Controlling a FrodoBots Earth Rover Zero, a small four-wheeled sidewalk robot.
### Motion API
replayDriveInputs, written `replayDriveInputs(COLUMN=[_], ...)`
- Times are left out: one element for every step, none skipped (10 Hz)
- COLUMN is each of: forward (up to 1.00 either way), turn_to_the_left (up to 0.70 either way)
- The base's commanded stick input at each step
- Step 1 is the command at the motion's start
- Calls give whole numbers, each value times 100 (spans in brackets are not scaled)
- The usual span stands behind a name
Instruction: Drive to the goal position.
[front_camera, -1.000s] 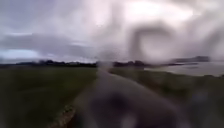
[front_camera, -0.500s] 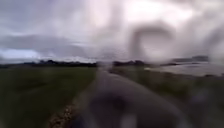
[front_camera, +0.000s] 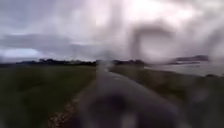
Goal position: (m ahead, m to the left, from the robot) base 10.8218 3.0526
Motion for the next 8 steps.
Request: replayDriveInputs(forward=[70, 70, 70, 70, 70, 70, 70, 70], turn_to_the_left=[0, 0, 0, 0, 0, 0, 0, 0])
